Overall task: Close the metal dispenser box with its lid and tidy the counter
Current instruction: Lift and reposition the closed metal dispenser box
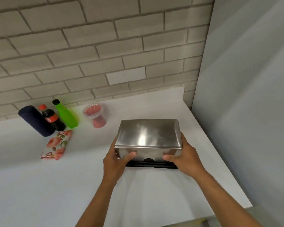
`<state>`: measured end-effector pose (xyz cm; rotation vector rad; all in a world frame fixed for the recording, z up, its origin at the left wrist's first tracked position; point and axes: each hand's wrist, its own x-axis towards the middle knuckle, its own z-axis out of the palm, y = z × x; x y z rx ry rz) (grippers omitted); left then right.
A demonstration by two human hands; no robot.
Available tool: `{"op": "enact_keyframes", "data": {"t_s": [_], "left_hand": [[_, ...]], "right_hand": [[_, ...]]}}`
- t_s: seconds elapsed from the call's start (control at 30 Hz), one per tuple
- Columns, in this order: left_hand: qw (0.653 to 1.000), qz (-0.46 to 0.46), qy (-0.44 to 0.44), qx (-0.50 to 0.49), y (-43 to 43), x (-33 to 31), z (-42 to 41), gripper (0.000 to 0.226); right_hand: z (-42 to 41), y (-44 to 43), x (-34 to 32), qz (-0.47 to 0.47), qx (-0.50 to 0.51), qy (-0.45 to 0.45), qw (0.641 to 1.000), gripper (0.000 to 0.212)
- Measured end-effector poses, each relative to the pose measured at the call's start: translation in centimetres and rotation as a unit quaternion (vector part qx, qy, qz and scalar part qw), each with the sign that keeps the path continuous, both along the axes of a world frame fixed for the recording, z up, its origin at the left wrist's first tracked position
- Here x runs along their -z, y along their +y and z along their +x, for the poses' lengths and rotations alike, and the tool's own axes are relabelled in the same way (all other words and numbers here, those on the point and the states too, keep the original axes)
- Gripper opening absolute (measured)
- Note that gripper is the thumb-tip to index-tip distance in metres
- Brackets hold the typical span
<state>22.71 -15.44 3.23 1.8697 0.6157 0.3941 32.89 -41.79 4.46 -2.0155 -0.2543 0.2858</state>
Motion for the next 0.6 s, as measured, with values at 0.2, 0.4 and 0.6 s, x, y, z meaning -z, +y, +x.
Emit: {"op": "enact_keyframes", "data": {"t_s": [0.2,0.4,0.6], "left_hand": [[1.0,0.006,0.003,-0.007,0.8,0.2,2.3,0.095],[1.0,0.012,0.005,-0.001,2.8,0.5,5.7,0.1],[1.0,0.029,0.007,0.008,6.2,0.4,9.4,0.094]], "right_hand": [[4.0,0.9,0.7,-0.006,-0.022,0.002,1.0,0.101],[8.4,3.0,0.4,-0.032,-0.034,-0.011,0.999,0.095],[12.6,6.2,0.1,-0.046,-0.04,0.001,0.998,0.096]]}}
